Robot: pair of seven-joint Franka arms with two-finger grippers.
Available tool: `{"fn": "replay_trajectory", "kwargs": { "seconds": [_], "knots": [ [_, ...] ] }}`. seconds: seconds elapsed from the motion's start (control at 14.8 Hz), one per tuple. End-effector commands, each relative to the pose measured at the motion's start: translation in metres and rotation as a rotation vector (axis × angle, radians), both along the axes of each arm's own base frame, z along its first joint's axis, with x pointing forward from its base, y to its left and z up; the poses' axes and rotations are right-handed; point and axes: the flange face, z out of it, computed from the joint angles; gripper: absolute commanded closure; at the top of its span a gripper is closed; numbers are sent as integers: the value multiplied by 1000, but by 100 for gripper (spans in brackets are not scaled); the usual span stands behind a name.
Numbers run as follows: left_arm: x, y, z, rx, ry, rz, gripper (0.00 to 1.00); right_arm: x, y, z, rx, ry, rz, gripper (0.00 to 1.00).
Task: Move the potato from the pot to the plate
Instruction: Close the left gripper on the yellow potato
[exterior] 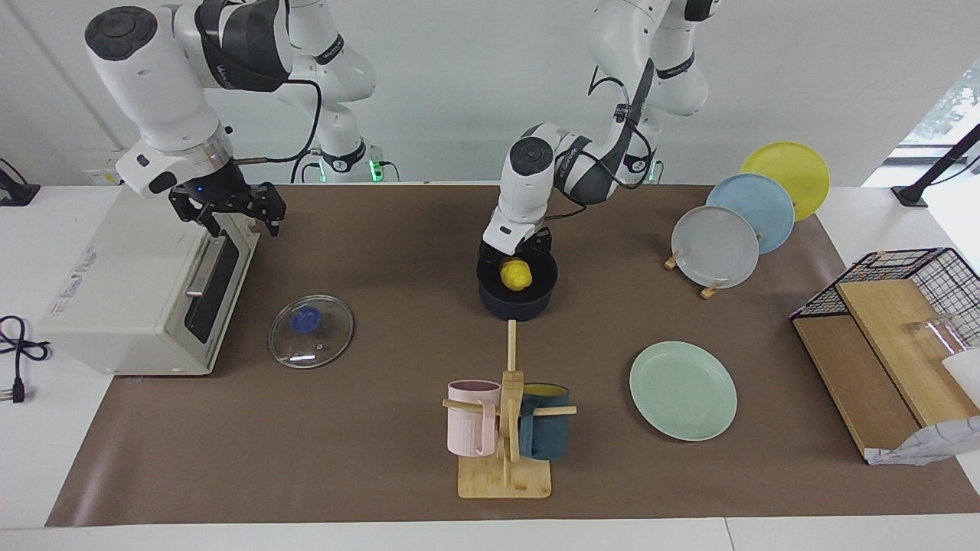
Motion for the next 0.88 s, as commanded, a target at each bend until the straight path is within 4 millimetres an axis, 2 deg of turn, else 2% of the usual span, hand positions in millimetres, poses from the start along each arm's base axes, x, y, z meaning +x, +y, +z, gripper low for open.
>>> {"fn": "replay_trajectory", "kwargs": {
  "seconds": [0.0, 0.61, 0.68, 0.81],
  "knots": [
    [-7, -5, -11, -2, 9, 6, 0, -2, -1, 1, 13, -4, -21, 0],
    [-10, -7, -17, 5, 16, -6, 0, -2, -1, 1, 13, -4, -21, 0],
    [-10, -7, -17, 5, 16, -8, 1, -2, -1, 1, 13, -4, -21, 0],
    [-10, -7, -18, 6, 17, -8, 10, -2, -1, 1, 13, -4, -21, 0]
  ]
}}
